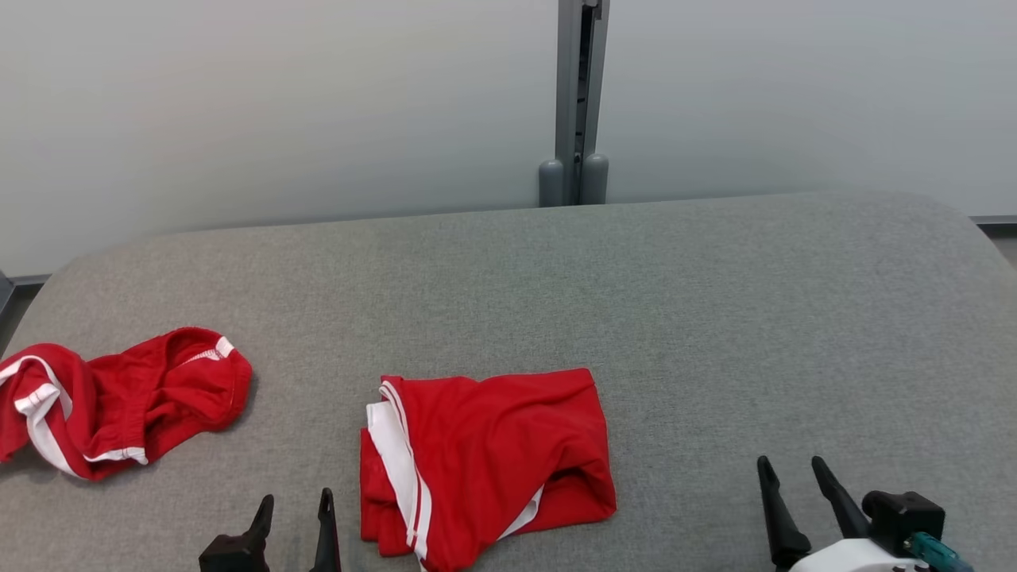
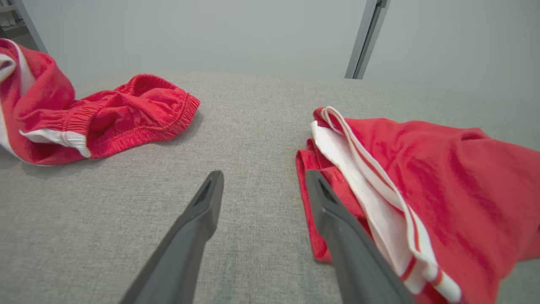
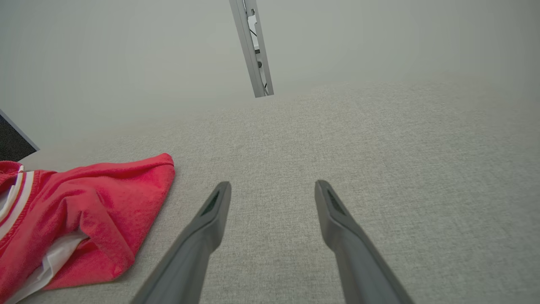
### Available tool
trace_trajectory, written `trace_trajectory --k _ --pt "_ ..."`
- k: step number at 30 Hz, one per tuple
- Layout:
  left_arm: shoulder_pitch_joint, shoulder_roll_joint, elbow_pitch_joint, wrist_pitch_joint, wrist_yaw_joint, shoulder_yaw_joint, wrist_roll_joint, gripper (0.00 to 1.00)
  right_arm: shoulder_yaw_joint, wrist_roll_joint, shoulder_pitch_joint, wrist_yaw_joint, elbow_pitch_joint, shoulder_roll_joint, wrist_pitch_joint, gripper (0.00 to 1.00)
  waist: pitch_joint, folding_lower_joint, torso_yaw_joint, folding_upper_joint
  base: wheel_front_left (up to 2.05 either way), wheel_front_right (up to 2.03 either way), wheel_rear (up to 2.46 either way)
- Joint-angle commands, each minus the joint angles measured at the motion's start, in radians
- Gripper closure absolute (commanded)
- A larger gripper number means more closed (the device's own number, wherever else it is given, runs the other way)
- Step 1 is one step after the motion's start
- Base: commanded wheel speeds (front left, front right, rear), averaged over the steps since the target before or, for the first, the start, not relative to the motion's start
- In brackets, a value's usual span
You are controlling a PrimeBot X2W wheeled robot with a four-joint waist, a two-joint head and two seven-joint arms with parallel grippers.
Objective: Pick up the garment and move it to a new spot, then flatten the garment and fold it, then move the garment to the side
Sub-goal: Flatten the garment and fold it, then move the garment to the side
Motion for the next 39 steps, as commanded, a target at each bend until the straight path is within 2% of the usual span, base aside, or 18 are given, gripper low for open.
trace_trajectory --k 1,6,11,18,24,25,26,27,31,36,39 --pt "-0.007 0.005 -0.005 0.0 -0.005 -0.004 -0.006 0.0 0.01 0.01 -0.012 0.0 0.006 -0.004 -0.005 0.0 0.01 0.0 0.008 -0.0001 0.0 0.0 0.0" --pt "-0.03 0.004 -0.005 0.0 -0.009 -0.038 -0.011 0.0 0.096 0.048 -0.074 0.0 0.052 -0.004 -0.005 0.0 0.049 0.0 0.038 -0.0001 0.0 0.0 0.0" --pt "-0.069 0.004 -0.009 0.0 -0.016 -0.075 -0.013 0.0 0.197 0.139 -0.192 0.0 0.122 -0.006 -0.005 0.0 0.119 0.0 0.082 -0.0001 0.0 0.0 0.0" --pt "-0.114 0.004 -0.001 0.0 -0.019 -0.111 -0.017 0.0 0.314 0.253 -0.344 0.0 0.278 -0.006 -0.004 0.0 0.173 0.0 0.145 -0.0001 0.0 0.0 0.0" --pt "-0.125 0.004 -0.006 0.0 -0.019 -0.122 -0.025 0.0 0.41 0.362 -0.388 0.0 0.389 -0.005 0.02 0.0 0.188 0.0 0.182 -0.0001 0.0 0.0 0.0" --pt "-0.127 0.004 -0.008 0.0 -0.019 -0.124 -0.026 0.0 0.434 0.377 -0.383 0.0 0.398 -0.002 0.029 0.2 0.189 0.0 0.185 -0.0001 0.0 0.0 0.0" --pt "-0.127 0.004 -0.009 0.0 -0.019 -0.125 -0.029 0.0 0.454 0.398 -0.377 0.0 0.405 0.001 0.038 0.78 0.189 0.0 0.187 -0.0001 0.0 0.0 0.0" --pt "-0.125 0.005 -0.009 0.0 -0.02 -0.125 -0.033 0.0 0.471 0.413 -0.375 0.001 0.41 0.002 0.042 1.0 0.188 0.0 0.189 -0.0001 0.0 0.0 0.0" --pt "-0.126 0.004 -0.015 0.0 -0.02 -0.131 -0.038 0.0 0.499 0.427 -0.393 0.001 0.445 -0.003 0.023 1.0 0.182 0.0 0.188 -0.0001 0.0 0.0 0.0" --pt "-0.128 0.004 -0.019 0.0 -0.022 -0.135 -0.043 0.0 0.461 0.396 -0.453 0.0 0.443 -0.038 -0.003 1.0 0.168 0.0 0.173 -0.0001 0.0 0.0 0.0" --pt "-0.124 0.004 -0.023 0.0 -0.026 -0.137 -0.043 0.0 0.405 0.333 -0.484 0.0 0.378 -0.068 -0.006 1.0 0.152 0.0 0.15 -0.0001 0.0 0.0 0.0"
